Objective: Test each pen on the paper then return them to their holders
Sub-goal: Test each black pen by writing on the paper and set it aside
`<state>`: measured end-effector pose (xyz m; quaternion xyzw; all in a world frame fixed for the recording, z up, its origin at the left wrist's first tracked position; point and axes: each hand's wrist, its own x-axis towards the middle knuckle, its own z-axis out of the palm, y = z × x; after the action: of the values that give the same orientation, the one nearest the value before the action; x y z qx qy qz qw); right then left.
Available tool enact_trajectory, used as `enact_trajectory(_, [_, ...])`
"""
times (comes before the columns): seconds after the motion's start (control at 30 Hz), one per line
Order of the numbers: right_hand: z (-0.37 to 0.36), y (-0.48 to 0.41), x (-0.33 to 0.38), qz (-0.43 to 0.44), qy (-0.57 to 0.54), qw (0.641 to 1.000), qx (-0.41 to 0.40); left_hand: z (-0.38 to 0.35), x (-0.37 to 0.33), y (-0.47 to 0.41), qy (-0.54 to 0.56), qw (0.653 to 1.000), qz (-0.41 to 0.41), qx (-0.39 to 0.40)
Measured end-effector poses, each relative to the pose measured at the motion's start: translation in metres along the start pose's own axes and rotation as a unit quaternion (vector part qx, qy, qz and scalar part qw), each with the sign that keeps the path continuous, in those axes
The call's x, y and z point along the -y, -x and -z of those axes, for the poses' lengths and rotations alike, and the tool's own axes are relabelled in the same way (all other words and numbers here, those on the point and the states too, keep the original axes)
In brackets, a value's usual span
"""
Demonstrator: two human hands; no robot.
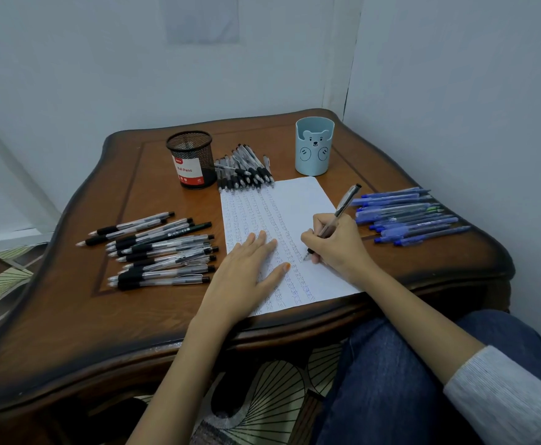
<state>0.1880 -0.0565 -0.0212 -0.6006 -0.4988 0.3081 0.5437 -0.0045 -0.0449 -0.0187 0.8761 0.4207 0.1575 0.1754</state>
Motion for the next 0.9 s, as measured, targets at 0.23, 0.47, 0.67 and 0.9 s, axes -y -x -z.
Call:
enact_trajectory(0.23, [0.003, 0.001, 0.006, -0.036, -0.062, 0.997, -0.005, 0.000, 0.000, 0.000, 0.004, 1.000, -0.001, -0.003])
enact_trajectory(0.47, [0.007, 0.001, 0.015, -0.098, -0.185, 0.978, -0.021, 0.000, 0.000, 0.001, 0.000, 1.000, 0.002, -0.010])
enact_trajectory(0.67, [0.008, 0.003, 0.014, -0.046, -0.144, 0.988, -0.002, 0.000, 0.001, -0.001, -0.014, 1.000, 0.013, -0.024])
enact_trajectory(0.9, [0.006, 0.006, 0.018, -0.043, -0.079, 0.996, -0.005, 0.000, 0.001, -0.001, -0.029, 0.999, 0.015, -0.023])
